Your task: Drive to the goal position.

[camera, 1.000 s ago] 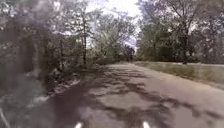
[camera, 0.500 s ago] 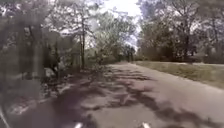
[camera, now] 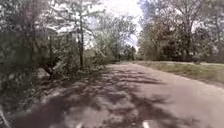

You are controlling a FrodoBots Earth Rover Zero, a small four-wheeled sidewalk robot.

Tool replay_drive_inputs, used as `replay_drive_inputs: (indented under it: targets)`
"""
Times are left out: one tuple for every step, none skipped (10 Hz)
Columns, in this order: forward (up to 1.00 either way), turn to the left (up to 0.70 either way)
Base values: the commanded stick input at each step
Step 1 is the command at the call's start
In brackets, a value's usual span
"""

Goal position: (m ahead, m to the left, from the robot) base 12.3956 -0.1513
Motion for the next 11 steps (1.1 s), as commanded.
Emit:
replay_drive_inputs:
  targets:
    - [1.00,0.00]
    - [1.00,0.00]
    - [1.00,0.00]
    - [1.00,0.00]
    - [1.00,0.00]
    - [1.00,0.00]
    - [1.00,0.00]
    - [1.00,0.00]
    - [1.00,0.00]
    - [1.00,0.00]
    - [1.00,0.00]
